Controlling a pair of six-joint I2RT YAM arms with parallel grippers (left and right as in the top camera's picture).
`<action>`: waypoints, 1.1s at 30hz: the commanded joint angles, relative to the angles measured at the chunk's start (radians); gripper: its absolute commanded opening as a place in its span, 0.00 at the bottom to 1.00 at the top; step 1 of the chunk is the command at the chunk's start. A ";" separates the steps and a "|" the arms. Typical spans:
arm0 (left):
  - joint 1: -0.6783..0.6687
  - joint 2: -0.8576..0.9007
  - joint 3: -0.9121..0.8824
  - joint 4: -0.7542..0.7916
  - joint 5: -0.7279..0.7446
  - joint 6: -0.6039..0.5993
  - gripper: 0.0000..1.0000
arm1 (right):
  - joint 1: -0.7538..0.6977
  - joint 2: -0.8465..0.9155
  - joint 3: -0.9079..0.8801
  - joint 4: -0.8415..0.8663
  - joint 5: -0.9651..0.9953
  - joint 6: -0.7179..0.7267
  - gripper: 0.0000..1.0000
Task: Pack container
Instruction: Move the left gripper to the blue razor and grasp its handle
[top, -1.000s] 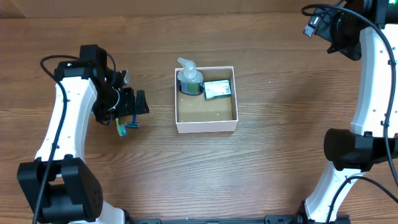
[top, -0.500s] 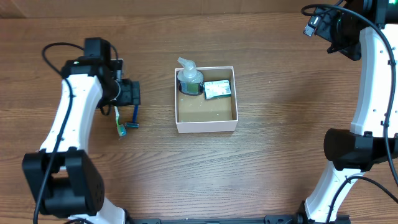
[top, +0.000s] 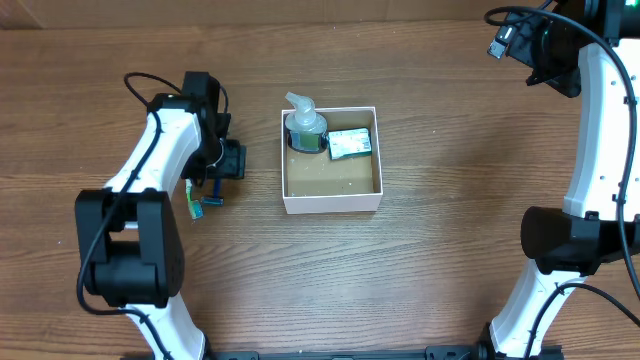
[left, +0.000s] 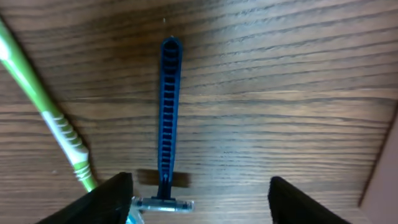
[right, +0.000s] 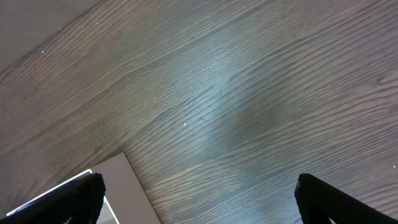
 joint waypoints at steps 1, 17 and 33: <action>0.000 0.034 0.016 0.005 -0.014 0.006 0.70 | 0.003 -0.010 -0.001 0.002 -0.004 -0.007 1.00; 0.004 0.128 0.016 0.064 -0.029 0.092 0.68 | 0.003 -0.010 -0.001 0.002 -0.004 -0.007 1.00; 0.033 0.153 0.016 0.108 -0.042 0.132 0.42 | 0.003 -0.010 -0.001 0.002 -0.004 -0.006 1.00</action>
